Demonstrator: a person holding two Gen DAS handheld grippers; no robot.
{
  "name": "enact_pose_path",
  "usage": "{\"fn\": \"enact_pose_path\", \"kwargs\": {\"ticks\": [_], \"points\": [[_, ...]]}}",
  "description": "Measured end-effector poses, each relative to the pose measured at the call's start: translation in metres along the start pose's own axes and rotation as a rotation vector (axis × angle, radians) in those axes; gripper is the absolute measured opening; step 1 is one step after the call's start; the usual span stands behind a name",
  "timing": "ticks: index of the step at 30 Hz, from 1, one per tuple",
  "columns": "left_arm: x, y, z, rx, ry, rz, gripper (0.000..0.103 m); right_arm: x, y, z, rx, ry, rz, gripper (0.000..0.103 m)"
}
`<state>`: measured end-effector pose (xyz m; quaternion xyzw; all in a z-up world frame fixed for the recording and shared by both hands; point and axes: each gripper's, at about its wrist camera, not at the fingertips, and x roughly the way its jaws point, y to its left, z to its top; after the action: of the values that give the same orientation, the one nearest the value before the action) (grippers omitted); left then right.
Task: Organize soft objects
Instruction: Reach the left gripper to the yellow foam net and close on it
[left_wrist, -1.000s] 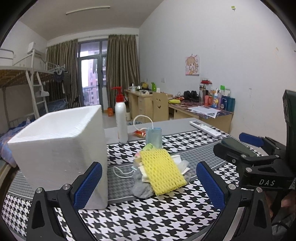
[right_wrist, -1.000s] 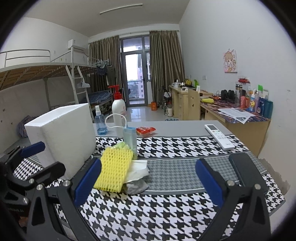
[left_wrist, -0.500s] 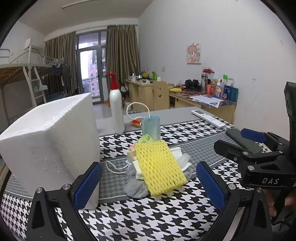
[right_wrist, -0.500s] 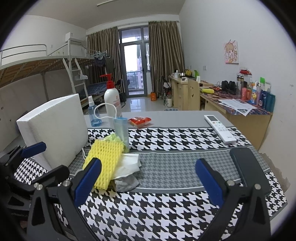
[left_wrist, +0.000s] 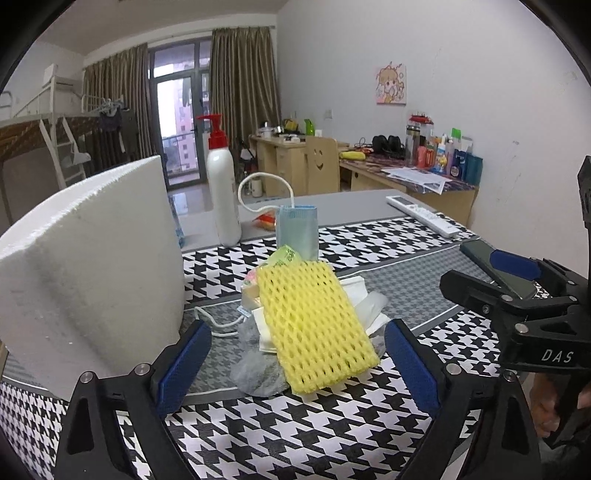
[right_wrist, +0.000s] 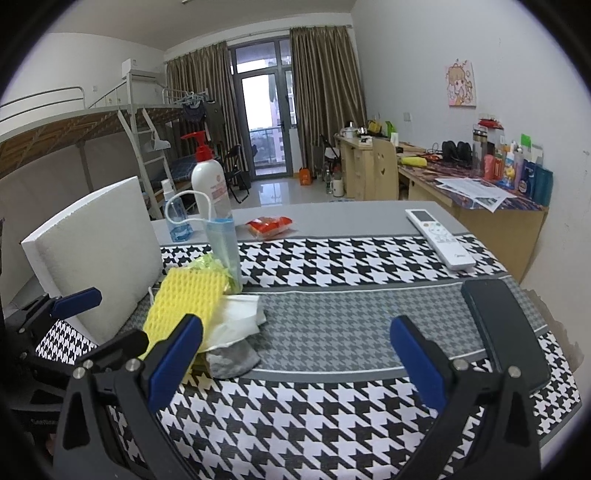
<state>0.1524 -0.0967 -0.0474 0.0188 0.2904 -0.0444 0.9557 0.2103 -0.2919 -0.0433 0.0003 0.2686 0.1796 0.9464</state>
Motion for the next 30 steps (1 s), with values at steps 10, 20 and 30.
{"fn": "enact_pose_path", "kwargs": {"ticks": [10, 20, 30], "points": [[0.021, 0.0, -0.002, -0.021, 0.085, -0.011, 0.085, 0.01, -0.009, 0.008, 0.002, 0.022, -0.007, 0.102], [0.036, -0.001, -0.003, -0.056, 0.152, -0.047, 0.074, 0.02, -0.007, 0.027, -0.035, 0.038, -0.005, 0.102], [0.047, -0.001, -0.005, -0.089, 0.202, -0.101, 0.066, 0.033, 0.0, 0.038, -0.083, 0.053, 0.003, 0.102]]}}
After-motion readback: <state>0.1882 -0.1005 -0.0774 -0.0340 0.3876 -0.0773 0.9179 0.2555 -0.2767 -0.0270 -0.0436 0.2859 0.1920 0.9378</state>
